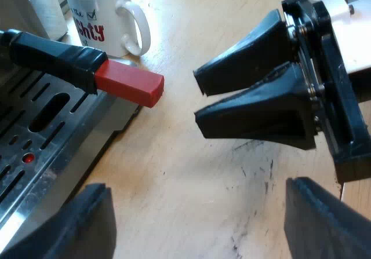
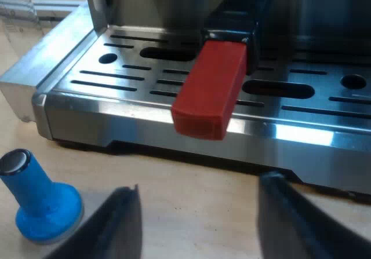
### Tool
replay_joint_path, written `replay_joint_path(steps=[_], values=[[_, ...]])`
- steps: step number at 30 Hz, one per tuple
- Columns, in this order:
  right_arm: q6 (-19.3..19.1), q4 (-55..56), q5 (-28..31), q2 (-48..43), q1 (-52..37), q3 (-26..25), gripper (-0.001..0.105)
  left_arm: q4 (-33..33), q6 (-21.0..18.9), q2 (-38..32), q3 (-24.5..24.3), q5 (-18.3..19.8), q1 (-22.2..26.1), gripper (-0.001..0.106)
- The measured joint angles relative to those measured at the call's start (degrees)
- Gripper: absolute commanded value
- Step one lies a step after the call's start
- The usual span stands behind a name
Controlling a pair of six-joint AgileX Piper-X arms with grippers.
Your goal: Grind coffee beans and then tamp
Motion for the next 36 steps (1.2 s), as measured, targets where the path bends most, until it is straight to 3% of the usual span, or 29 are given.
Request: replay_joint_path(steps=[3,12,24,36], values=[[0.00,-1.18,0.00,0.70,0.00,0.00,0.021,0.00,0.00,0.00,0.00,0.00,0.00,0.064],[0.00,-2.08,3.49,1.26,0.00,0.00,0.022,0.00,0.00,0.00,0.00,0.00,0.00,0.064],[0.00,-4.39,3.41,1.26,-1.75,0.00,0.022,0.00,0.00,0.00,0.00,0.00,0.00,0.064],[-4.48,-4.75,-1.04,1.26,-3.76,0.00,0.022,0.00,0.00,0.00,0.00,0.33,0.00,0.064]])
